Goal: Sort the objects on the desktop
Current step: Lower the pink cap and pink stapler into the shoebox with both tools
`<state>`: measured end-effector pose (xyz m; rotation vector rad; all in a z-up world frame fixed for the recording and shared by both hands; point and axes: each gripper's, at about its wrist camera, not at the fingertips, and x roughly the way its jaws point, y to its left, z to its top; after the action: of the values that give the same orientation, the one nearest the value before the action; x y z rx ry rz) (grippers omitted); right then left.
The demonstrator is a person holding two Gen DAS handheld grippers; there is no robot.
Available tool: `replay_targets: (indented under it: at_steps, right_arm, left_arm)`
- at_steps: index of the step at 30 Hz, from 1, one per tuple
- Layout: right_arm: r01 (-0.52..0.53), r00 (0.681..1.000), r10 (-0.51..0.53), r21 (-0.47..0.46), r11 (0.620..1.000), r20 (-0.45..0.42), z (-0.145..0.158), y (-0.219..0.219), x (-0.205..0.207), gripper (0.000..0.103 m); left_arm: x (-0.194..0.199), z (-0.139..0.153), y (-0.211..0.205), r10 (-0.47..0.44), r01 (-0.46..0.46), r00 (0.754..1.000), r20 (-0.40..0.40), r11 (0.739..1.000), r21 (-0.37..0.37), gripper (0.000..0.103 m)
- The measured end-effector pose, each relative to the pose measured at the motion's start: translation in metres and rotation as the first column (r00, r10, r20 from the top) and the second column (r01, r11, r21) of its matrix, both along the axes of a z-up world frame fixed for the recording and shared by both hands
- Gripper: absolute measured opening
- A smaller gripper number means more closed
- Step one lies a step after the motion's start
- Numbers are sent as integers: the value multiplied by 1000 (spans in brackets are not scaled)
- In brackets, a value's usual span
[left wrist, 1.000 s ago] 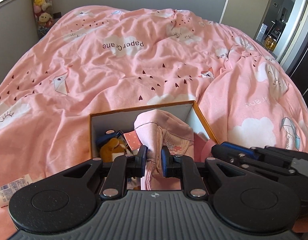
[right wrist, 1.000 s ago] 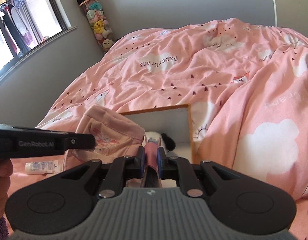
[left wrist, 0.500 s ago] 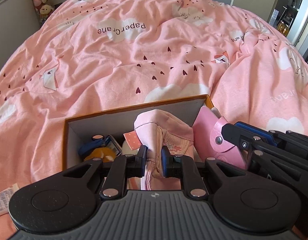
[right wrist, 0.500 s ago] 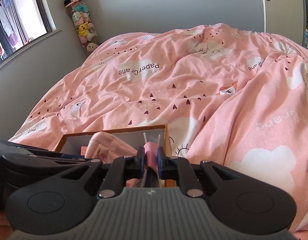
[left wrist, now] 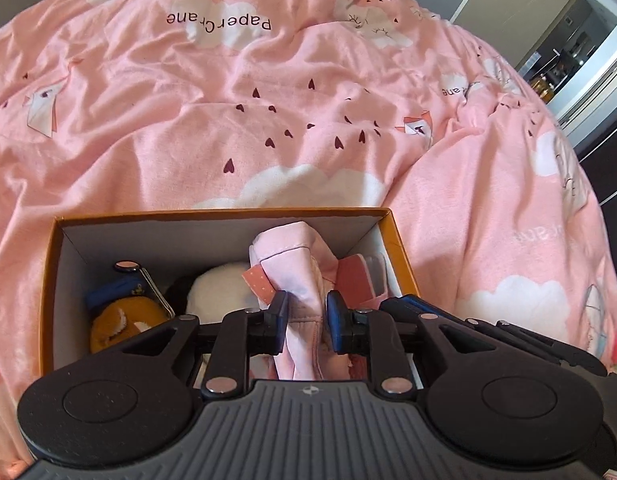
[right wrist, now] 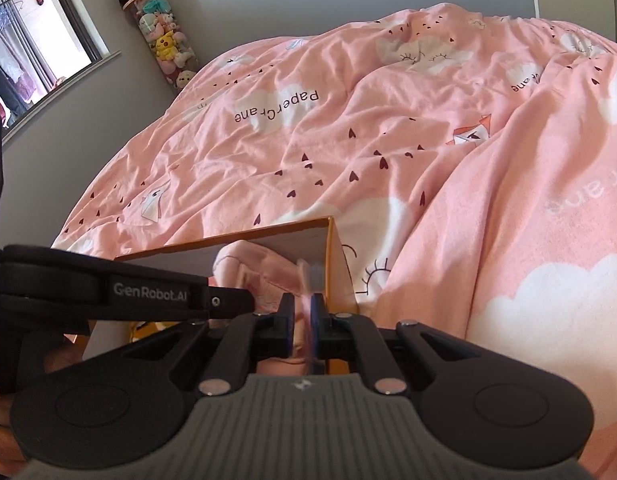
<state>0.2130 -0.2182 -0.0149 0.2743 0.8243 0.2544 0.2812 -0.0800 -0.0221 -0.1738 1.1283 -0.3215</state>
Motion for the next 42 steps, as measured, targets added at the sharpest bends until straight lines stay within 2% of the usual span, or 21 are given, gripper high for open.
replay_targets:
  at_steps: [3, 5, 7, 8, 11, 15, 21, 26, 30, 34, 42]
  right_arm:
    - [7, 1000, -7, 17, 1000, 3, 3, -4, -3, 10]
    - [15, 1000, -16, 30, 999, 12, 7, -8, -8, 10]
    - [10, 1000, -10, 38, 999, 16, 11, -9, -15, 13]
    - [0, 1000, 0, 40, 999, 17, 13, -9, -18, 15]
    - [-37, 999, 36, 18, 999, 34, 21, -3, -29, 17]
    - [-79, 996, 80, -13, 997, 31, 21, 8, -34, 18]
    - [-103, 995, 103, -37, 994, 9, 11, 19, -28, 18]
    - [-107, 994, 106, -47, 993, -11, 3, 26, -17, 18]
    - [-88, 996, 85, -118, 989, -30, -4, 35, -6, 18]
    - [-78, 997, 74, -126, 989, -34, -7, 37, 3, 15]
    - [-78, 997, 73, -269, 960, -28, -17, 52, 22, 12]
  left_arm:
    - [1, -1, 5, 2, -2, 1000, -14, 998, -57, 23]
    - [3, -2, 10, -18, 12, 999, -43, 990, -143, 23]
    - [8, -6, 14, -45, 17, 994, -104, 965, -260, 23]
    - [9, -9, 15, -35, 0, 992, -121, 961, -275, 23]
    - [10, -11, 10, -23, 5, 996, -85, 978, -208, 23]
    - [9, -10, 9, -21, 7, 997, -68, 979, -202, 23]
    - [-9, 18, 13, -50, 55, 998, 39, 990, -126, 23]
    - [-19, 30, 23, -52, 56, 996, 72, 997, -53, 23]
    - [-24, 32, 31, -57, 60, 995, 78, 998, -31, 23]
    - [-27, 33, 35, -64, 64, 993, 96, 998, 0, 23]
    - [-35, 37, 40, -79, 74, 987, 143, 996, 42, 23]
